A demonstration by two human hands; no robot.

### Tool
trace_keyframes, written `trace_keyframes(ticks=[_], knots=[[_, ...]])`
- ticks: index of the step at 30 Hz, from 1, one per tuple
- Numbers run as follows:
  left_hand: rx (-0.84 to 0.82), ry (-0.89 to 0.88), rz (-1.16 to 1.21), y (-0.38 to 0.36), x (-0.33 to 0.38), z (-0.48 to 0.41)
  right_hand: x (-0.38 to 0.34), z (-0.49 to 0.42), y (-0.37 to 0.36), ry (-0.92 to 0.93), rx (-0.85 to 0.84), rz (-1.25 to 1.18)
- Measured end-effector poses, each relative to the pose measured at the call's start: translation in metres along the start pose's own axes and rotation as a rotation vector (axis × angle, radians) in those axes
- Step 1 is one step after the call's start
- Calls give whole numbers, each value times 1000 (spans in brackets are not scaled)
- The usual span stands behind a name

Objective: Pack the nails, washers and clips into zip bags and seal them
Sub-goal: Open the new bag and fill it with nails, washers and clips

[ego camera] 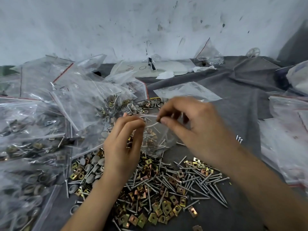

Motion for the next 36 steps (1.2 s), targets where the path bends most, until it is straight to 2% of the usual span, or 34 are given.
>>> trace_keyframes(ticks=[2,6,7,11,13,16,18,21,26,30,32,34,36], knots=[[-18,-34,14,-1,3,1,-16,-8,5,154,99,201],[-28,-68,46,-1,6,2,-5,-15,-15,92,-113,415],[-26,-61,39,-1,5,2,-3,-13,-15,95,-87,401],[27,-1,4,0,1,1,-5,1,-8,148,249,225],[41,10,-12,0,-1,1,0,10,-23,120,123,134],[45,21,-22,1,-3,1,14,23,-63,12,-301,121],[39,31,-29,1,-3,1,26,30,-82,-32,-482,188],[34,40,-40,1,-3,0,33,29,-88,-50,-518,188],[29,34,-43,1,-2,0,30,30,-90,69,-551,228],[27,34,-38,1,-2,-1,30,32,-91,93,-517,233],[25,38,-41,1,-2,-1,28,31,-85,79,-459,160],[27,35,-39,1,-2,-1,19,27,-69,60,-346,-48],[26,17,-38,1,-2,-1,10,18,-44,67,-133,-223]])
Point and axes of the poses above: each hand's wrist, its own z-axis away from the middle knuckle, its own y-axis out of the back of the hand, x = y × z, the point moved 4 cm from there along -z, towards the middle knuckle, and after that the axes turned 3 degrees about x, right-handed, at the moved point
